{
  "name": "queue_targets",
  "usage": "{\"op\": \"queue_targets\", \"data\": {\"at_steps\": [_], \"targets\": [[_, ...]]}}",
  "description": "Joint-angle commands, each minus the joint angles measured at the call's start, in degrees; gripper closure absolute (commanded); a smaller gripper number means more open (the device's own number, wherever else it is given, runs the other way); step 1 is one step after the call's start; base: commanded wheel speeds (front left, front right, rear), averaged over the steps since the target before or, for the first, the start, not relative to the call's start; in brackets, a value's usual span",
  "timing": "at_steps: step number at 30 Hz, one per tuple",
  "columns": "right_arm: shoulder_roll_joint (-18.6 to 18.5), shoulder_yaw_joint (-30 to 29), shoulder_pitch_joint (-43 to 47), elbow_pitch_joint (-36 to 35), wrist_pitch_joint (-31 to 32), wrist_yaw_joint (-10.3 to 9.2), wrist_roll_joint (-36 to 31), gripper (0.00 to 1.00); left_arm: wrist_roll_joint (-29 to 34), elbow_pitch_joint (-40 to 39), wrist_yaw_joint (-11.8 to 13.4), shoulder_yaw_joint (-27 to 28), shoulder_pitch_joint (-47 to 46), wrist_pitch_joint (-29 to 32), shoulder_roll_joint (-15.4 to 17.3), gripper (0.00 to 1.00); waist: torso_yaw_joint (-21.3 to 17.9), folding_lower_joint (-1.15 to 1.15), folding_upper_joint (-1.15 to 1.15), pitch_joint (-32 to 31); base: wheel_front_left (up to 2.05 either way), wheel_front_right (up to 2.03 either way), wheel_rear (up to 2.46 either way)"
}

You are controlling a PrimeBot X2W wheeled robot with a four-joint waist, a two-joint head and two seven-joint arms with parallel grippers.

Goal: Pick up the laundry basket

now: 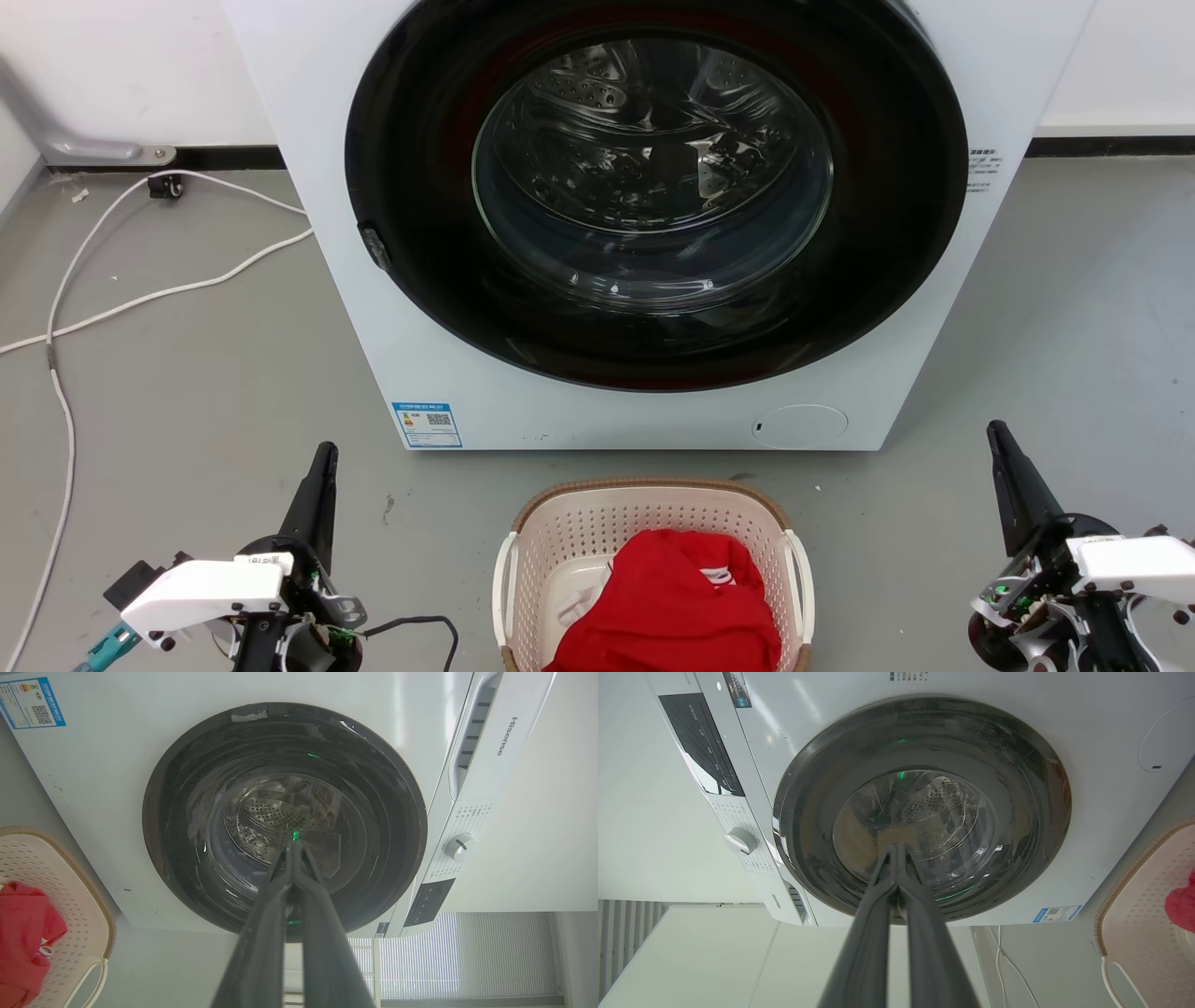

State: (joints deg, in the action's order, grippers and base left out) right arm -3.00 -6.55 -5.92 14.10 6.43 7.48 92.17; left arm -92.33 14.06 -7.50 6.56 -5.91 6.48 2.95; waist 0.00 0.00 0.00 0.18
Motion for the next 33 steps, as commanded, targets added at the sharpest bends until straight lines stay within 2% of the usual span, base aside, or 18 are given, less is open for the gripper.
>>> {"op": "queue_targets", "data": {"at_steps": [1,19,20,33], "targets": [[0.2,-0.1,-0.7,0.1,0.2,0.02,-0.2,1.00,0.3,0.1,0.0,0.2,-0.6,0.2,0.0,1.00,0.0,0.00,0.00,0.0,0.00,0.00,0.00],[0.2,-0.1,-0.7,0.1,0.2,0.02,-0.2,1.00,0.3,0.1,0.0,0.2,-0.6,0.2,-0.1,1.00,0.0,0.00,0.00,0.0,0.00,0.00,0.00],[0.0,0.0,0.0,0.0,0.0,0.00,0.0,0.00,0.0,0.0,0.0,0.0,0.0,0.0,0.0,0.00,0.0,0.00,0.00,0.0,0.00,0.00,0.00],[0.0,1.8,0.7,-0.4,-3.4,0.00,-2.4,0.00,1.1,-1.0,0.0,-3.9,0.0,-3.3,0.0,0.00,0.0,0.00,0.00,0.2,0.00,0.00,0.00]]}}
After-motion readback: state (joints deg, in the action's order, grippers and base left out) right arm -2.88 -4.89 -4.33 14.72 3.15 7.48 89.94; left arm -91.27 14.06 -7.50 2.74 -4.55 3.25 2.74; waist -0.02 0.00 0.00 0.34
